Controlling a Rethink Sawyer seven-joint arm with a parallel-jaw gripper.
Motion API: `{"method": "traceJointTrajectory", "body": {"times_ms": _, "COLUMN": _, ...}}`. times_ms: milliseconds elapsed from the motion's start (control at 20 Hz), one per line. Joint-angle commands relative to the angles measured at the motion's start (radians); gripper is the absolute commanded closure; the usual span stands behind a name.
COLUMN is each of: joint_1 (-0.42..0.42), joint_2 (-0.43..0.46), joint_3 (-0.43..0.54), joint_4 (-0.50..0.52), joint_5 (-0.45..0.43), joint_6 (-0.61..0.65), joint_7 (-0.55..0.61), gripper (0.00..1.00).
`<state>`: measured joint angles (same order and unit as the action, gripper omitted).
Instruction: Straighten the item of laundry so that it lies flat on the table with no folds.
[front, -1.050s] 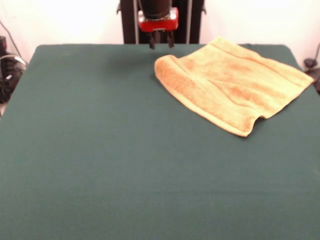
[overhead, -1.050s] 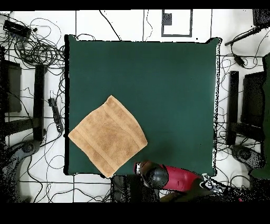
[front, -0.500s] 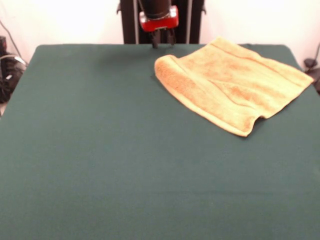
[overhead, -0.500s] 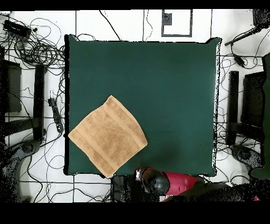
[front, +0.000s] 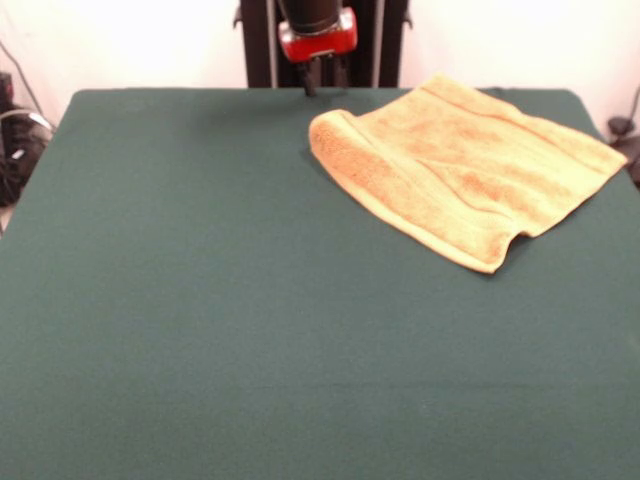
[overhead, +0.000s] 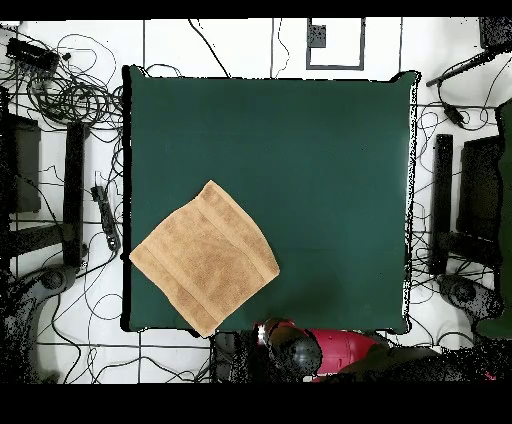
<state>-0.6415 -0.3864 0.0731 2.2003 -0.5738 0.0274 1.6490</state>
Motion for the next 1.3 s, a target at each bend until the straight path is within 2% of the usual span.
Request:
{"method": "traceJointTrajectory", "body": {"times_ms": 50, "joint_1": 0.023, "joint_2": 0.175, "joint_3": -0.03, "joint_4": -0.173, "joint_5": -0.039, "joint_6": -0.009, "joint_7": 0.088, "gripper": 0.0}}
{"method": "traceJointTrajectory", "body": {"times_ms": 450, "joint_1": 0.005, "joint_2": 0.125, "joint_3": -0.08, "joint_4": -0.087, "joint_5": -0.041, "joint_6": 0.02, "joint_7": 0.102, "gripper": 0.0}}
{"method": "traceJointTrajectory", "body": {"times_ms": 750, "joint_1": 0.02, "joint_2": 0.038, "joint_3": -0.072, "joint_4": -0.089, "joint_5": -0.01, "joint_6": 0.068, "joint_7": 0.089, "gripper": 0.0}}
{"method": "traceJointTrajectory", "body": {"times_ms": 900, "joint_1": 0.029, "joint_2": -0.045, "joint_3": -0.078, "joint_4": -0.068, "joint_5": 0.012, "joint_6": 0.126, "joint_7": 0.081, "gripper": 0.0}}
{"method": "traceJointTrajectory", "body": {"times_ms": 1100, "joint_1": 0.008, "joint_2": -0.252, "joint_3": -0.044, "joint_4": 0.015, "joint_5": 0.041, "joint_6": 0.259, "joint_7": 0.028, "gripper": 0.0}}
{"method": "traceJointTrajectory", "body": {"times_ms": 1300, "joint_1": 0.013, "joint_2": -0.336, "joint_3": -0.033, "joint_4": 0.022, "joint_5": 0.059, "joint_6": 0.335, "joint_7": 0.031, "gripper": 0.0}}
